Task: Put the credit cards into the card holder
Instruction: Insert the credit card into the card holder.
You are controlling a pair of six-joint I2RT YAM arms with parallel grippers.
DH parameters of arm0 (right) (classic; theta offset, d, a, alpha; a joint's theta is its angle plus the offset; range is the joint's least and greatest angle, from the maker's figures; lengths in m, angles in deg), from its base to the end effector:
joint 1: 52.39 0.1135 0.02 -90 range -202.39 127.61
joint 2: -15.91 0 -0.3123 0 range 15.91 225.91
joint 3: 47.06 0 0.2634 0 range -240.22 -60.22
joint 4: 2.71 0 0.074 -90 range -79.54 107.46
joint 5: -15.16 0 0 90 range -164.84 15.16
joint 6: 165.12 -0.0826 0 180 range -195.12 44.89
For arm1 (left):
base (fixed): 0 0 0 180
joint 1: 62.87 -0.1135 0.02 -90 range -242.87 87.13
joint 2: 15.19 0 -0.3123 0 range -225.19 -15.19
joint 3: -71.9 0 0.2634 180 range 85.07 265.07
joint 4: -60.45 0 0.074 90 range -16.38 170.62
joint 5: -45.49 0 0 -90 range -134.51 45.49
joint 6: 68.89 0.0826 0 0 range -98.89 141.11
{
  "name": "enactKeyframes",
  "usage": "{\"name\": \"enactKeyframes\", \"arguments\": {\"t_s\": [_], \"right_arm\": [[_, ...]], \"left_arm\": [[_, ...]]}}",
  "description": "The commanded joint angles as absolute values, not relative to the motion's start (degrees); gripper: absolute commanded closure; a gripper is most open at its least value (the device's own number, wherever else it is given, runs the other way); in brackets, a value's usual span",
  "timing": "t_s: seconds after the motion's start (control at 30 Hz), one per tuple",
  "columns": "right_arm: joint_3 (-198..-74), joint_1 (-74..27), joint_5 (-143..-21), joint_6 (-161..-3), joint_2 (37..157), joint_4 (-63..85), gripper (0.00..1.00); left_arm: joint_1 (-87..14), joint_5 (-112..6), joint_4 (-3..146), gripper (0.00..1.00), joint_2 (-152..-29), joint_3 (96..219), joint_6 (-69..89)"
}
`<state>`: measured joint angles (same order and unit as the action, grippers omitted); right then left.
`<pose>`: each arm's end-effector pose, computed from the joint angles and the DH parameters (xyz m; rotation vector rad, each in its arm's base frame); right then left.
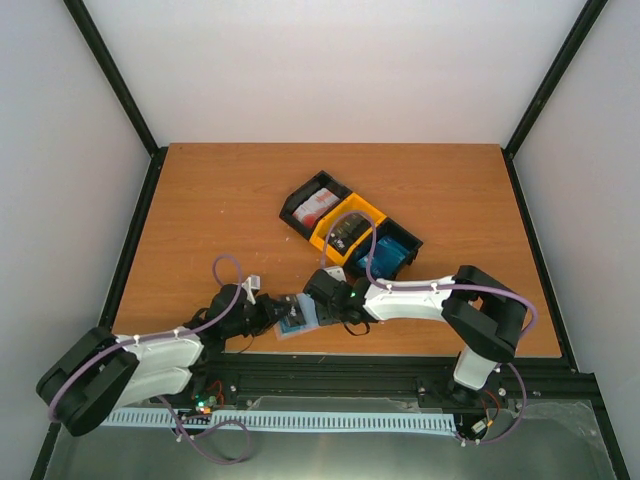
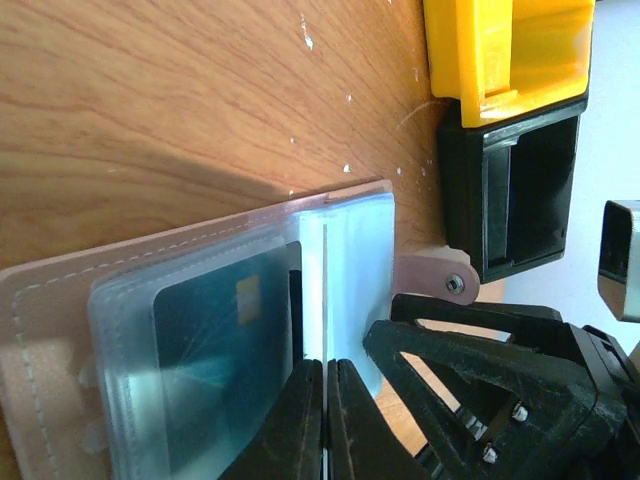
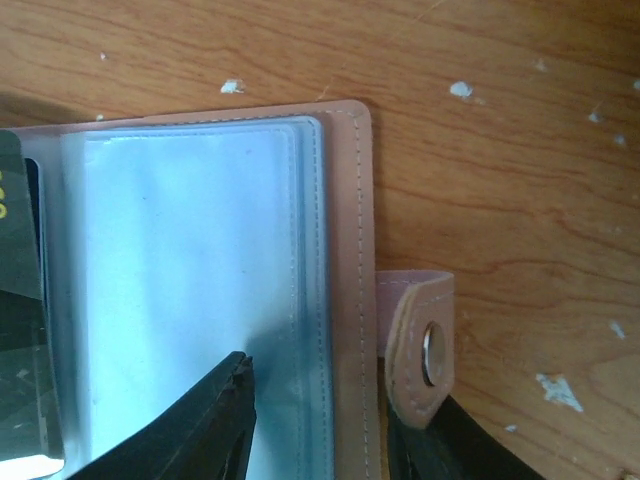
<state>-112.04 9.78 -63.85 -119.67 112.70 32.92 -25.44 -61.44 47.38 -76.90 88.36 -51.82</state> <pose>0.1728 0.2936 0.1416 -0.3679 2.7169 0.2813 0.1338 -0.1327 0.1199 -0.5583 2.4083 -1.3264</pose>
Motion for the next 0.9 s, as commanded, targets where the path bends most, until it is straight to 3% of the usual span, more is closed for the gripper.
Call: {"name": "enactKeyframes", "arguments": {"t_s": [0.0, 0.87], "right_arm": [[-110.4, 9.3, -66.1, -121.5, 114.2, 30.9, 0.63], [-108.1, 9.0, -68.1, -122.9, 113.8, 30.4, 0.67]], "left_arm": [[-24.8, -61.5, 40.2, 0.99, -79.1, 87.5, -53.4], [-24.8, -62.9, 27.9, 0.99, -90.7, 87.9, -56.0]]}}
